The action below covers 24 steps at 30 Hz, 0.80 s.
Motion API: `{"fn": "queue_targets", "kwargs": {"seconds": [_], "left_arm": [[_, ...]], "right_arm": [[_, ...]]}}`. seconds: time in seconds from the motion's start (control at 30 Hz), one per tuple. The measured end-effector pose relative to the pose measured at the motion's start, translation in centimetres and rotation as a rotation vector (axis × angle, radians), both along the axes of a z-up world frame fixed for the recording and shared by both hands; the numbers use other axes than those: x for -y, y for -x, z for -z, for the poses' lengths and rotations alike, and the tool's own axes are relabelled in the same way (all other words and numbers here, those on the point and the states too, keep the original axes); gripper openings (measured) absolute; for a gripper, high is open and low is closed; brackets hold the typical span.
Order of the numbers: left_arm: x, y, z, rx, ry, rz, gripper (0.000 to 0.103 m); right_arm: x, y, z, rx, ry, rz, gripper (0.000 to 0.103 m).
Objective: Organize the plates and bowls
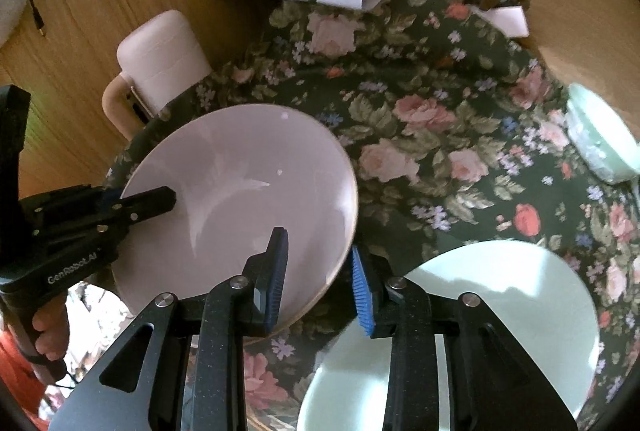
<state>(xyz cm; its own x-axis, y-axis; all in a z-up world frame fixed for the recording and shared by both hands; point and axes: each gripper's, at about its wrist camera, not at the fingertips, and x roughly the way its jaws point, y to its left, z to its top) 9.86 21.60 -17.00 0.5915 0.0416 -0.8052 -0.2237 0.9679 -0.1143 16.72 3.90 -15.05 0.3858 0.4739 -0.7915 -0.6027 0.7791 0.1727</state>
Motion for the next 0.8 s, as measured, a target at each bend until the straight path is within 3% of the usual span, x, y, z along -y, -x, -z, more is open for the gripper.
{"fn": "queue_targets", "kwargs": {"seconds": [0.13,0.3,0.47,0.67,0.8], "left_arm": [[0.0,0.3,-0.6,0.007,-0.013,-0.007,0.018],[0.3,0.9,-2.7,0.064,-0.049,-0.030,0.037],[1.5,1.2,-5.3,0.140,-0.084,-0.010,0.054],[4.4,0.7,-8.0,0.221,-0.128,0.048,0.066],[6.3,-0.4,-9.3,0.254,-0.127,0.082,0.071]], "right_arm": [[0.8,0.1,-0.9,0.012,-0.028,0.012,0.031],[2.2,0.8,-2.3,0.060,-0.051,0.035,0.044],[4.4,1.0,-3.9,0.101,-0.079,0.071,0.046],[8.1,0.4,-6.2,0.180,-0.092,0.159,0.058],[11.1,-0.5,-7.4,0.227,-0.087,0.233,0.061]]}}
